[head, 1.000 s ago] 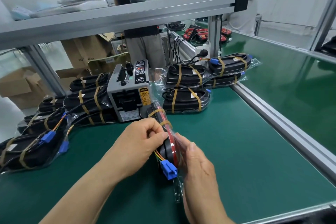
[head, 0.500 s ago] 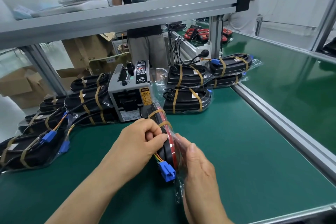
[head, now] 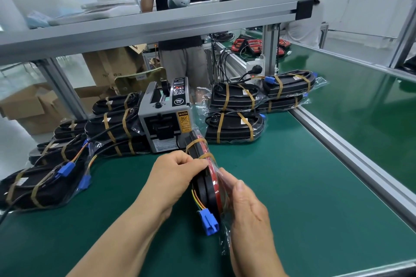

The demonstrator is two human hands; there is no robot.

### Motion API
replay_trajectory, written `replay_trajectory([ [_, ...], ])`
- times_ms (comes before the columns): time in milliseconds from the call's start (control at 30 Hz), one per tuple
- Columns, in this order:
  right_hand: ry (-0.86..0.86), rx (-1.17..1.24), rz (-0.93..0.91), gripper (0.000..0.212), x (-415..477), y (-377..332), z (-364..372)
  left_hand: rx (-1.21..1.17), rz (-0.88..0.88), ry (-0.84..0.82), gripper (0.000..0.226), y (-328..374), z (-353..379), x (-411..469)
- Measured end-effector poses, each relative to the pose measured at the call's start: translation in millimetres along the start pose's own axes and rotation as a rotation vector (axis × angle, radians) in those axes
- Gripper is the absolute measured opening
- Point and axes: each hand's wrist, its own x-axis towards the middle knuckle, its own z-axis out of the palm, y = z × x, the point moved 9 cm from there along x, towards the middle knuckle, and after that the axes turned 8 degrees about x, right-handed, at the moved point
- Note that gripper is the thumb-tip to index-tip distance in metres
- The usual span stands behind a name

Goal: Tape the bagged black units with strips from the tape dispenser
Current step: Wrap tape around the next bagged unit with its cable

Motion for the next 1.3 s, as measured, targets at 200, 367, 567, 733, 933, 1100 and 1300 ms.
replay_trajectory([
  [200,-0.084,0.145,0.064,0.042,-2.2,-6.0,-1.1,0.003,0.036,0.024,0.033,-1.0,3.8,-6.1],
  [367,-0.037,-0.113,-0.013,0.058,35.7,-62.1,-19.9,0.089,0.067,0.045,0.033,-1.2,4.3,-6.3],
  [567,-0.17,-0.63,0.005,0.051,96.4,-74.9,33.9,0.143,0.13,0.06,0.038,4.6,9.3,-9.5],
  [733,-0.157,-0.694,0.104,0.041,115.1,-45.1,42.5,0.056,0.124,-0.156,0.04,6.6,2.8,-4.6],
  [933,-0.205,-0.616,0.105,0.029,114.3,-38.4,48.8,0.04,0.189,0.066,0.029,13.3,-33.7,68.7],
  [1100,-0.235,-0.61,0.116,0.031,115.4,-38.6,47.4,-0.052,0.216,-0.212,0.029,15.7,-1.8,97.9],
  [1300,-0.321,-0.691,0.128,0.081,113.2,-37.3,54.4,-0.053,0.269,-0.252,0.006,31.4,-0.8,112.3],
])
